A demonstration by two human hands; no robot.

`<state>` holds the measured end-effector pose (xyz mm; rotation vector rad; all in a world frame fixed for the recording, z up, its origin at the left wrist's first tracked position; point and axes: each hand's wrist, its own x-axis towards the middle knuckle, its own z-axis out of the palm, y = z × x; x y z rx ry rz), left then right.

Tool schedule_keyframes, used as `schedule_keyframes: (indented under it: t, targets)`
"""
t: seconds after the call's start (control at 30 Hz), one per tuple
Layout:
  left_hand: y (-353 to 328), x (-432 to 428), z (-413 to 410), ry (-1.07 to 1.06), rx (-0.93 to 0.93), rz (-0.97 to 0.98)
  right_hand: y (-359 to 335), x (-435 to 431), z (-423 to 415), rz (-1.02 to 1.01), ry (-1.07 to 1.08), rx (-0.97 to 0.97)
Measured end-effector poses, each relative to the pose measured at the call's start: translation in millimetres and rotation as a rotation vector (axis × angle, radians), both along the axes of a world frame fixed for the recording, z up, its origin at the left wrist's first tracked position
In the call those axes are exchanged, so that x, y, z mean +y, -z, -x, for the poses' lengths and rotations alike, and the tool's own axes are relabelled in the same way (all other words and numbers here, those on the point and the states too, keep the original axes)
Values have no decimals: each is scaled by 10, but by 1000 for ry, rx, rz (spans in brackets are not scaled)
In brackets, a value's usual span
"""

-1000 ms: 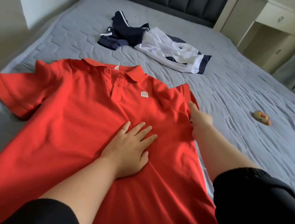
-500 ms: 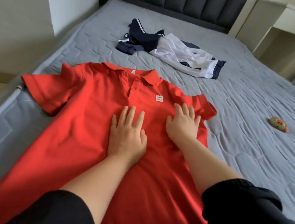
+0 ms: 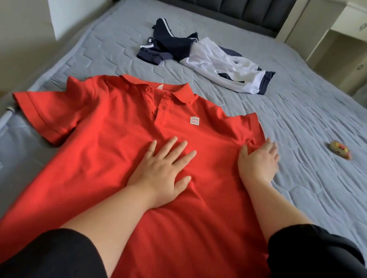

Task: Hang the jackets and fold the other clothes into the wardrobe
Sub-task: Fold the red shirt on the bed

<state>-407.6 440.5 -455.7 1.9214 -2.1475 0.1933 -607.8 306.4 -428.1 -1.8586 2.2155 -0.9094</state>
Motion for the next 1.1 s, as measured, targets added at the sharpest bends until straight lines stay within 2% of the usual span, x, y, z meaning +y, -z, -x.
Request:
schedule_keyframes:
  t: [0.1,0.2,0.23,0.3,0.4,0.5,0.53,0.6,0.67,0.77,0.83,0.93,1.03,1.1]
  targets:
    - [4,-72,-15,21,11,-58,-75,-227,171,-211,192,-338]
    - [-1,-103,-11,19,29,-88,-208,-344,199,-296,142,-664]
    - [-1,-108,-11,18,30,-93,-239,-352,194,-300,149,-717]
    - [-1,-114,-14,16,28,-97,-289,-375,139,-238,148,-673]
    - [0,-127,-17,12,34,-86,-356,-278,-41,173,12,-363]
    - [6,-130,-15,2,74,-87,-357,40,-277,515,-428,-97]
    - [5,-136,-18,-14,115,-72,-323,139,-323,540,-577,-1]
    - [-7,-164,-23,-64,253,6,-229,287,-342,466,-788,179]
    - [-30,-209,-25,-106,441,111,-80,363,-305,320,-839,266]
    - [-56,-275,-35,-214,800,235,72,423,-261,215,-722,123]
    - [-57,-338,-47,-305,948,304,104,415,-249,228,-667,11]
    - [-64,-456,-52,-350,991,352,128,378,-219,220,-587,-138]
    - [-140,-605,-77,-438,1056,309,133,341,-195,208,-405,-318]
    - [-231,-725,-111,-502,1110,275,142,325,-199,198,-385,-300]
